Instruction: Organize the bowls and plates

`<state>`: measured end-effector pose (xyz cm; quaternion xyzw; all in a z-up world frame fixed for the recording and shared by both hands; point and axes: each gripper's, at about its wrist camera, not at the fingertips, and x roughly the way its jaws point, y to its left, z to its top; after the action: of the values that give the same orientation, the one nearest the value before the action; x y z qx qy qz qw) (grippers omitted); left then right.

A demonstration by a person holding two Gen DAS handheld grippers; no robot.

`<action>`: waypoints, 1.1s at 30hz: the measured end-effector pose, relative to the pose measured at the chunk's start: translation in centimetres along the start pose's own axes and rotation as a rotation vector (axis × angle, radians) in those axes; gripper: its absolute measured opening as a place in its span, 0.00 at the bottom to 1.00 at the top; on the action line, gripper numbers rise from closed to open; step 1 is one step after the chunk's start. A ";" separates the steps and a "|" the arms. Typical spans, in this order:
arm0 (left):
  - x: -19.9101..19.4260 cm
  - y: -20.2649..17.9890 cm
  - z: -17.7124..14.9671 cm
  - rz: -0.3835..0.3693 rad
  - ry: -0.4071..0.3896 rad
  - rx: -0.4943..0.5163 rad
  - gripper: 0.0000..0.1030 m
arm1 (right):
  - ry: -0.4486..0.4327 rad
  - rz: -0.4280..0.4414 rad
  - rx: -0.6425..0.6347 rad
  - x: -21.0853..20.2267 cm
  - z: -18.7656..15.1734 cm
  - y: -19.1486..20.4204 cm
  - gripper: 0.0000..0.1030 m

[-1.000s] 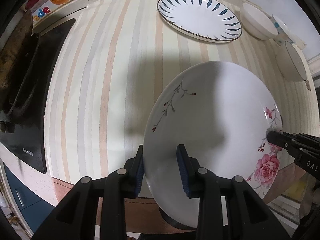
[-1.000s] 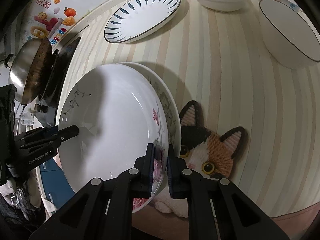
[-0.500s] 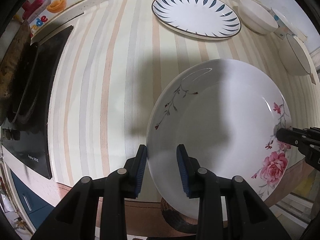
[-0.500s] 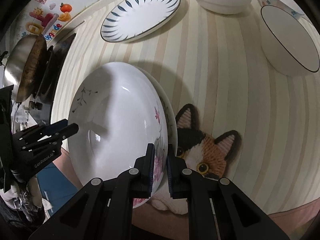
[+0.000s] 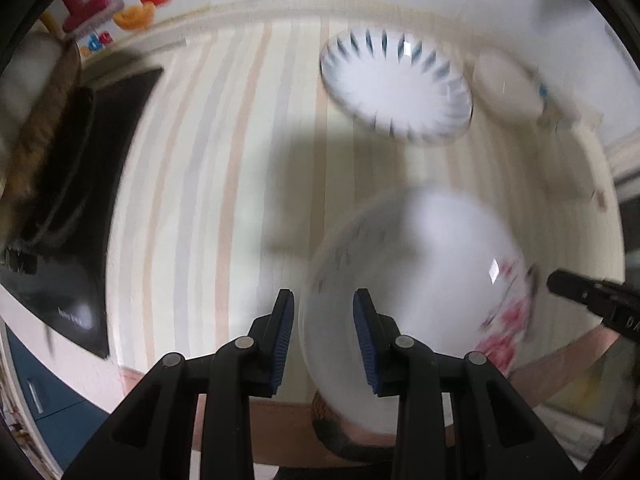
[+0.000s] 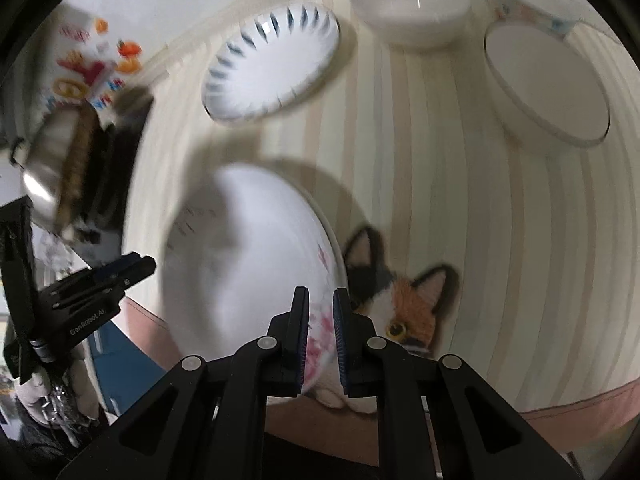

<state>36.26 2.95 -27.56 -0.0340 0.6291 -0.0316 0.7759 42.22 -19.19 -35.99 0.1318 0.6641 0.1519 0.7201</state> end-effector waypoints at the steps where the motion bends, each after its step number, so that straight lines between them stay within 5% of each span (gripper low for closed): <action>1: -0.5 0.3 1.2 -0.013 -0.014 -0.012 0.28 | -0.022 0.010 0.006 -0.8 0.6 0.1 0.17; 4: -0.8 0.9 5.0 -0.022 -0.051 -0.043 0.32 | -0.075 0.035 0.012 -2.1 3.4 0.5 0.38; 6: 0.2 1.7 8.3 -0.004 -0.056 -0.066 0.32 | -0.111 0.031 0.027 -2.1 5.9 0.5 0.44; 16: 9.8 2.5 18.8 -0.028 0.041 -0.070 0.32 | -0.128 -0.041 0.111 5.2 17.0 -1.0 0.44; 23: 13.0 1.2 20.6 -0.049 0.089 0.002 0.34 | -0.106 -0.058 0.096 7.8 19.5 -0.4 0.40; 27: 13.1 0.5 20.9 -0.054 0.075 0.039 0.22 | -0.090 -0.069 0.088 9.0 20.3 -0.1 0.16; 33: 12.7 -0.5 19.4 -0.010 0.047 0.099 0.21 | -0.099 -0.075 0.088 9.2 20.3 0.0 0.16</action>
<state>57.87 1.56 -35.88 0.0020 0.6445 -0.0673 0.7616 63.06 -15.37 -42.75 0.1458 0.6381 0.0886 0.7508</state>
